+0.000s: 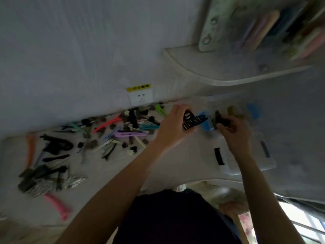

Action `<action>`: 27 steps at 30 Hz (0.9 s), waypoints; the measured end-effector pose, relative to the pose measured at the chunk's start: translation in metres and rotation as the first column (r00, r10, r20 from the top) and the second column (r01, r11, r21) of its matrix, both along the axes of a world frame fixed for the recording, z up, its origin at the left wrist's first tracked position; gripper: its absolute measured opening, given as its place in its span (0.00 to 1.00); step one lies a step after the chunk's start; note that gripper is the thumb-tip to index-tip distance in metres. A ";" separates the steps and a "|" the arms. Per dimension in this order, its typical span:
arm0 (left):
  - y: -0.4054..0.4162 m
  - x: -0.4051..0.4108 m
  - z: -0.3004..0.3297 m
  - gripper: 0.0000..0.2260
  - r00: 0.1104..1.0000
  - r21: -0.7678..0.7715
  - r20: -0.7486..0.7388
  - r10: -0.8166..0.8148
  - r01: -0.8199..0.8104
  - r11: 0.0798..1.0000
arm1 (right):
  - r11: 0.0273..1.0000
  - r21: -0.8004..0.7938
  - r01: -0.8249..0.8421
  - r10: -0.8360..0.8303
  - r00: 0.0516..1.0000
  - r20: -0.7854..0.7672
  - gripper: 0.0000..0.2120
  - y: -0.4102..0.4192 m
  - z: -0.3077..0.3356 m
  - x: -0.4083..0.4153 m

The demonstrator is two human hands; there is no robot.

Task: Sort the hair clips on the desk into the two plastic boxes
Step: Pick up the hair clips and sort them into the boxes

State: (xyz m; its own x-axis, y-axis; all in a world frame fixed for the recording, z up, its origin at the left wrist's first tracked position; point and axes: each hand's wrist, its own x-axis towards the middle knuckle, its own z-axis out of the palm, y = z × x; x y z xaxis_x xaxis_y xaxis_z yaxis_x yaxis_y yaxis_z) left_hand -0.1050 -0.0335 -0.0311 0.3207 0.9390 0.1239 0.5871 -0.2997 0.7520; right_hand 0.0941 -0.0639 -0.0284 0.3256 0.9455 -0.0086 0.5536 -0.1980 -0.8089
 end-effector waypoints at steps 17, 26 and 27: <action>0.070 0.139 -0.024 0.31 0.892 0.062 -0.291 -0.347 0.379 0.923 | 0.989 -0.013 -0.145 0.129 0.838 0.530 0.09 0.038 -0.022 0.111; 0.001 0.052 -0.015 0.12 0.990 0.049 0.067 0.126 -0.130 0.990 | 0.920 0.133 -0.370 0.289 0.866 0.407 0.10 0.021 -0.007 0.060; -0.009 0.035 -0.015 0.12 0.976 0.017 0.067 0.206 -0.208 0.978 | 0.899 0.136 -0.417 0.343 0.861 0.376 0.10 0.018 -0.005 0.045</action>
State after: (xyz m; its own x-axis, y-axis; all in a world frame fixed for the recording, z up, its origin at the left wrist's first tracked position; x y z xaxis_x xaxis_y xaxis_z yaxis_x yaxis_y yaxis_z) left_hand -0.0698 -0.0424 -0.0459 0.1105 0.9807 0.1614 0.5890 -0.1954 0.7841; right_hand 0.1391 -0.0459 -0.0336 -0.1112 0.9635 0.2434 0.7945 0.2333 -0.5606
